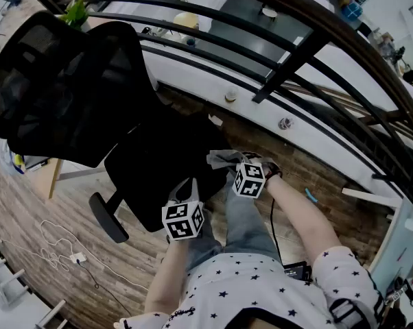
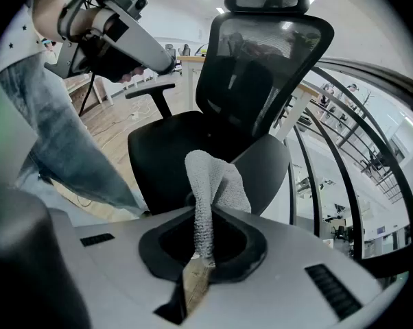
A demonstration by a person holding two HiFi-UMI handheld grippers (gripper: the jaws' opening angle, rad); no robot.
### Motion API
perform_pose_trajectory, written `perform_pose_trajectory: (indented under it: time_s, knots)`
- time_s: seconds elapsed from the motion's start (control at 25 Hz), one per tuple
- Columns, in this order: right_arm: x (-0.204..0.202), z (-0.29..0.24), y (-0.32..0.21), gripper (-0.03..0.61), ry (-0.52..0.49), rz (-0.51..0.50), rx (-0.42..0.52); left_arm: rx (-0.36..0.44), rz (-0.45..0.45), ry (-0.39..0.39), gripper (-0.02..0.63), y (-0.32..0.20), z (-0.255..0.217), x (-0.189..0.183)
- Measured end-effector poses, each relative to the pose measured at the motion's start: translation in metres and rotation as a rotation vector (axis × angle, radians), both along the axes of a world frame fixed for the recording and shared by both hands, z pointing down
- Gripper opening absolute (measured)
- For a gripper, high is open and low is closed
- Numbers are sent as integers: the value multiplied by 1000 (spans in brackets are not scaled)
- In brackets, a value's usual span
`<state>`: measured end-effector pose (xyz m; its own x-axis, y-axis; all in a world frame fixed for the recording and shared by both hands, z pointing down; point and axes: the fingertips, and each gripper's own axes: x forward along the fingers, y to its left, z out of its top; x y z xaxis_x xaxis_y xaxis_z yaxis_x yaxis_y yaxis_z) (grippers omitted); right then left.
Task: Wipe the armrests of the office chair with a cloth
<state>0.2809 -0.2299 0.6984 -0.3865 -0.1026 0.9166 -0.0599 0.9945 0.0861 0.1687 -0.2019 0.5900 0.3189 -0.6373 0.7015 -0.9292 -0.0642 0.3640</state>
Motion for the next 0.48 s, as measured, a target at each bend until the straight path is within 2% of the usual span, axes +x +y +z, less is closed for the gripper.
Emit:
perform_pose_trajectory:
  time_s: [0.48]
  knots:
    - [3,2,7,25,33,19,-15,14,11,-2,8,11,-6,-2]
